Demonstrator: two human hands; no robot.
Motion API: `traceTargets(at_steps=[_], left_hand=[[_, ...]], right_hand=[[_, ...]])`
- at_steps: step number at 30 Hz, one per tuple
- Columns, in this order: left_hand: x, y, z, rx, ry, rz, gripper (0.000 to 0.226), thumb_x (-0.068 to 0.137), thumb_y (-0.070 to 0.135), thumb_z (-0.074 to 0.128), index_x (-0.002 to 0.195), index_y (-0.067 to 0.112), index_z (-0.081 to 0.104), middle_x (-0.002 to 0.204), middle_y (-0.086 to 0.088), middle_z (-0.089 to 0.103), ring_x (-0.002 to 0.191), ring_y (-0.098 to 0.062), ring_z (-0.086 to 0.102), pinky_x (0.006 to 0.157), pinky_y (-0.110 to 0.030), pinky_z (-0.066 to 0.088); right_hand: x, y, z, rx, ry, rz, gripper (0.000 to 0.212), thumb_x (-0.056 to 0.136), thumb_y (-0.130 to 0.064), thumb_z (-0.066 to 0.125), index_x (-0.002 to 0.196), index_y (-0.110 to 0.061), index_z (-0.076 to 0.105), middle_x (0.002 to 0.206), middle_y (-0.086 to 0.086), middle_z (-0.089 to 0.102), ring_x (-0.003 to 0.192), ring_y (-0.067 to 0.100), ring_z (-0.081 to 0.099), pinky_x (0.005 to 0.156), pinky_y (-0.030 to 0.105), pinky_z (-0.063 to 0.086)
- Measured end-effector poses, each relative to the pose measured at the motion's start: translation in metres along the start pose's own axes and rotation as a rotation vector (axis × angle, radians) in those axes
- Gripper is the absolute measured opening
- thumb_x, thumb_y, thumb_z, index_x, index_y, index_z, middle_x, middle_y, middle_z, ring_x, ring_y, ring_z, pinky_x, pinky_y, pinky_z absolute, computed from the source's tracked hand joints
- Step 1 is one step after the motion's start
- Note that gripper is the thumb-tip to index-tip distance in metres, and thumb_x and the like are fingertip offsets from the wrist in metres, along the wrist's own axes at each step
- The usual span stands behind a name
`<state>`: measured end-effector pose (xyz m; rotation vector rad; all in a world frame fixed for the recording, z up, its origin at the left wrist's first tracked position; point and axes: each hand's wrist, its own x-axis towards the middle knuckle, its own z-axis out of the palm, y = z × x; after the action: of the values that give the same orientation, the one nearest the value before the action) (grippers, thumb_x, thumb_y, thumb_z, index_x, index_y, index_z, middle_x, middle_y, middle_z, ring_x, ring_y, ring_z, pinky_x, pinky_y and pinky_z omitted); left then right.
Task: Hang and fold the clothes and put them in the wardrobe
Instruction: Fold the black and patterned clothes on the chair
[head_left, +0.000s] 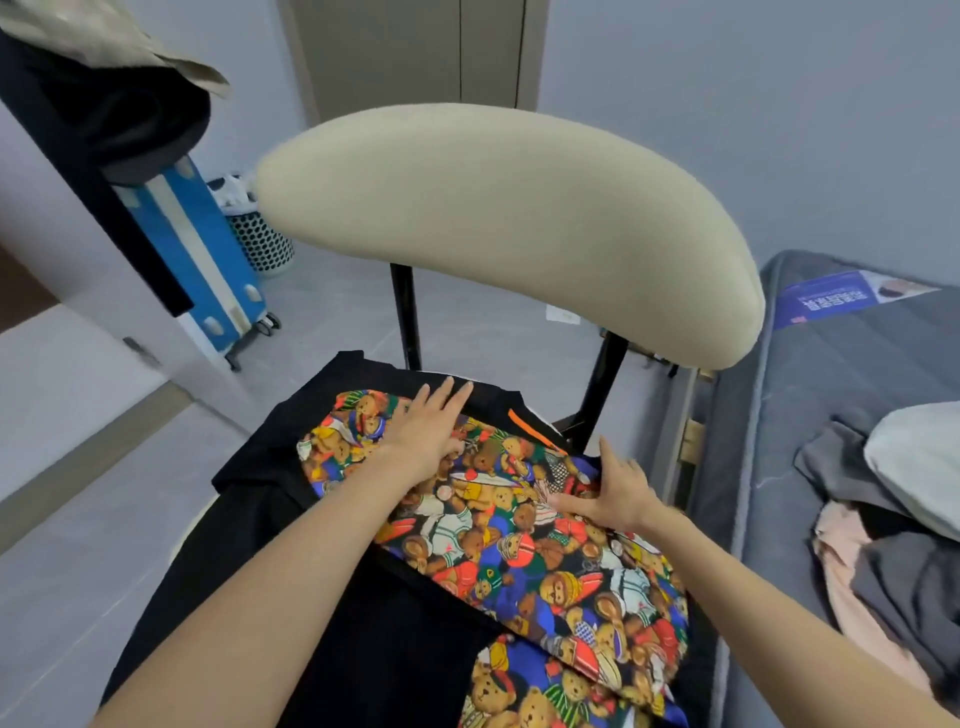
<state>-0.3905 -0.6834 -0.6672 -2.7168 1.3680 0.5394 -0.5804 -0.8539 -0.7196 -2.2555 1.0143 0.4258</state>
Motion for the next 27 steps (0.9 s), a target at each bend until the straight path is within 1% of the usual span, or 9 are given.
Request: traceTargets(at_steps=[3, 6, 8, 13, 17, 19, 21, 24, 27], left_hand=[[0.022, -0.009, -0.007, 0.087, -0.067, -0.004, 0.091, 0.093, 0.032, 0.060, 0.154, 0.025, -0.007, 0.163, 0.000, -0.006, 0.149, -0.027, -0.004, 0.117, -0.058, 0.010], [0.040, -0.010, -0.005, 0.184, -0.180, 0.028, 0.106, 0.086, 0.034, 0.069, 0.153, 0.025, -0.011, 0.162, 0.001, -0.013, 0.149, -0.027, -0.011, 0.115, -0.063, 0.004], [0.051, -0.009, -0.004, 0.252, -0.216, 0.047, 0.113, 0.082, 0.036, 0.073, 0.153, 0.025, -0.013, 0.162, -0.001, -0.012, 0.148, -0.026, -0.013, 0.115, -0.063, 0.002], [0.064, -0.005, -0.010, 0.297, -0.233, 0.049, 0.124, 0.074, 0.039, 0.081, 0.153, 0.021, -0.013, 0.160, -0.008, 0.013, 0.148, -0.026, 0.012, 0.114, -0.063, -0.007], [0.056, -0.003, -0.011, 0.329, -0.195, 0.063, 0.103, 0.077, 0.046, 0.075, 0.154, 0.023, 0.011, 0.149, -0.005, 0.039, 0.141, -0.027, 0.029, 0.113, -0.059, -0.012], [0.048, -0.007, -0.011, 0.329, -0.202, 0.063, 0.080, 0.082, 0.049, 0.069, 0.146, 0.022, 0.030, 0.140, -0.002, 0.050, 0.136, -0.026, 0.035, 0.116, -0.054, -0.003], [0.037, -0.012, -0.012, 0.377, -0.146, 0.084, 0.065, 0.084, 0.048, 0.067, 0.138, 0.023, 0.042, 0.134, -0.003, 0.053, 0.132, -0.026, 0.038, 0.117, -0.048, 0.005], [0.014, -0.024, -0.012, 0.502, 0.035, 0.134, 0.048, 0.089, 0.033, 0.064, 0.134, 0.023, 0.051, 0.139, -0.006, 0.039, 0.135, -0.027, 0.029, 0.118, -0.045, 0.007], [-0.013, -0.041, -0.020, 0.516, 0.098, 0.129, 0.045, 0.086, 0.027, 0.061, 0.130, 0.024, 0.054, 0.143, 0.002, 0.040, 0.140, -0.020, 0.027, 0.120, -0.046, -0.004]], right_hand=[[0.007, 0.001, 0.006, -0.106, -0.013, 0.069, 0.133, 0.059, -0.082, 0.062, 0.154, -0.016, -0.005, 0.154, 0.013, 0.028, 0.141, 0.036, 0.024, 0.115, 0.056, 0.021], [0.013, -0.005, 0.005, -0.214, -0.019, 0.113, 0.117, 0.057, -0.082, 0.064, 0.145, -0.012, 0.029, 0.141, 0.014, 0.039, 0.134, 0.033, 0.033, 0.113, 0.051, 0.028], [0.014, -0.007, 0.005, -0.229, -0.019, 0.117, 0.109, 0.056, -0.082, 0.065, 0.136, -0.012, 0.040, 0.134, 0.012, 0.040, 0.129, 0.030, 0.034, 0.111, 0.048, 0.030], [0.012, -0.008, 0.008, -0.243, 0.071, 0.065, 0.106, 0.058, -0.077, 0.070, 0.133, -0.007, 0.041, 0.135, 0.010, 0.039, 0.130, 0.029, 0.034, 0.111, 0.045, 0.031], [0.005, -0.014, 0.003, -0.333, 0.079, -0.035, 0.079, 0.068, -0.073, 0.066, 0.117, -0.013, 0.052, 0.119, 0.006, 0.058, 0.118, 0.026, 0.050, 0.112, 0.044, 0.026], [-0.002, -0.021, -0.004, -0.382, 0.067, -0.095, 0.065, 0.074, -0.065, 0.068, 0.114, -0.015, 0.055, 0.109, 0.003, 0.065, 0.113, 0.024, 0.056, 0.119, 0.047, 0.011], [-0.008, -0.032, -0.014, -0.450, 0.049, -0.148, 0.060, 0.075, -0.055, 0.072, 0.114, -0.014, 0.053, 0.108, 0.003, 0.065, 0.110, 0.024, 0.059, 0.119, 0.044, 0.014], [-0.022, -0.052, -0.035, -0.474, -0.053, -0.141, 0.071, 0.068, -0.046, 0.082, 0.116, -0.011, 0.045, 0.113, 0.006, 0.061, 0.109, 0.028, 0.058, 0.092, 0.035, 0.039], [-0.038, -0.078, -0.048, -0.568, -0.068, -0.187, 0.067, 0.068, -0.039, 0.084, 0.115, -0.012, 0.045, 0.110, 0.006, 0.060, 0.104, 0.029, 0.060, 0.072, 0.033, 0.041]])
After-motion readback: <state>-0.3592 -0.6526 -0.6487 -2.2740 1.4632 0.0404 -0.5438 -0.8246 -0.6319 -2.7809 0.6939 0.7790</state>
